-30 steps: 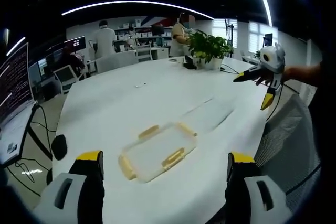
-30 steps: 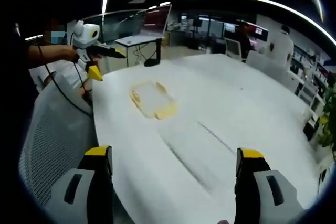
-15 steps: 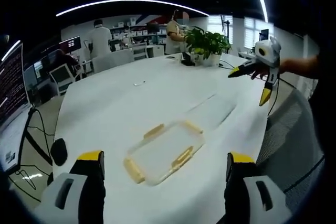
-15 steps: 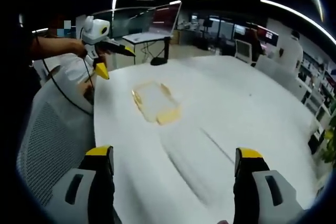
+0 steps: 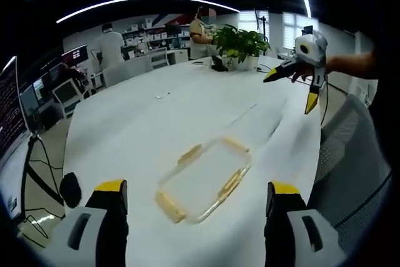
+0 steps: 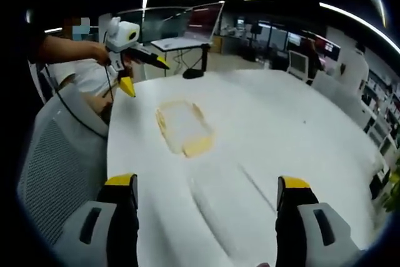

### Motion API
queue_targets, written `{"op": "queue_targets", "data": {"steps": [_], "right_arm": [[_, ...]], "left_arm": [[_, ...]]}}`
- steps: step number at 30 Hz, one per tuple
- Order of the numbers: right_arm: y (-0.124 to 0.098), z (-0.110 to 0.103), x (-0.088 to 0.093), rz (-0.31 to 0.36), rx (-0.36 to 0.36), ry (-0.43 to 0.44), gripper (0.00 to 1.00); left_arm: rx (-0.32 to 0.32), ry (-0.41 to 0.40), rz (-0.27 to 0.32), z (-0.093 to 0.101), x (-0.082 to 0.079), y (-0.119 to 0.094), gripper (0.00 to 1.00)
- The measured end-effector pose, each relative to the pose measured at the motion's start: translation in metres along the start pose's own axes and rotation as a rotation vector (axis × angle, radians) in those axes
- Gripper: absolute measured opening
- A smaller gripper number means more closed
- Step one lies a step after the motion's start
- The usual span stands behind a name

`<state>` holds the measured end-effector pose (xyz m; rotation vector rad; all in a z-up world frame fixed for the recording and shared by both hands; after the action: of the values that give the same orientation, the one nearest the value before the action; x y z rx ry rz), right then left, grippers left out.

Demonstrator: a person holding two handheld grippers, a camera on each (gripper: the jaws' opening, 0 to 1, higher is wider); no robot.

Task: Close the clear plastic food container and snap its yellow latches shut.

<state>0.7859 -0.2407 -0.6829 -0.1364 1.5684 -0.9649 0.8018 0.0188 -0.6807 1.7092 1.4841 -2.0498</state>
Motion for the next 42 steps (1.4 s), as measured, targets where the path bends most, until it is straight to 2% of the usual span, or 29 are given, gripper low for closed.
{"op": "queue_targets", "data": {"steps": [17, 35, 42], "right_arm": [[0.036, 0.004, -0.014, -0.032, -0.065, -0.054, 0.86], [0.07, 0.004, -0.031, -0.068, -0.141, -0.138, 0.77], [0.082, 0.002, -0.032, -0.095, -0.17, -0.158, 0.74]], "left_arm": [[0.071, 0.055, -0.035, -0.016, 0.003, 0.019, 0.84], [0.173, 0.144, -0.111, -0.021, 0.018, 0.036, 0.69], [0.209, 0.185, -0.148, -0.026, 0.025, 0.039, 0.64]]}}
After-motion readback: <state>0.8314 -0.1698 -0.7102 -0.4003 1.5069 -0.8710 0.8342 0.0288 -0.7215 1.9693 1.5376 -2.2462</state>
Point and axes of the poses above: the point that each gripper's makers call its tool centre point, and the gripper's own axes: y roughly forward along the fingers, z roughly to its right, x roughly out of its underside, the point moved 1 cm from there along -y, roughly backward along the fingers, and after that the axes turned 2 degrees about -z, right-handed, at the moved point
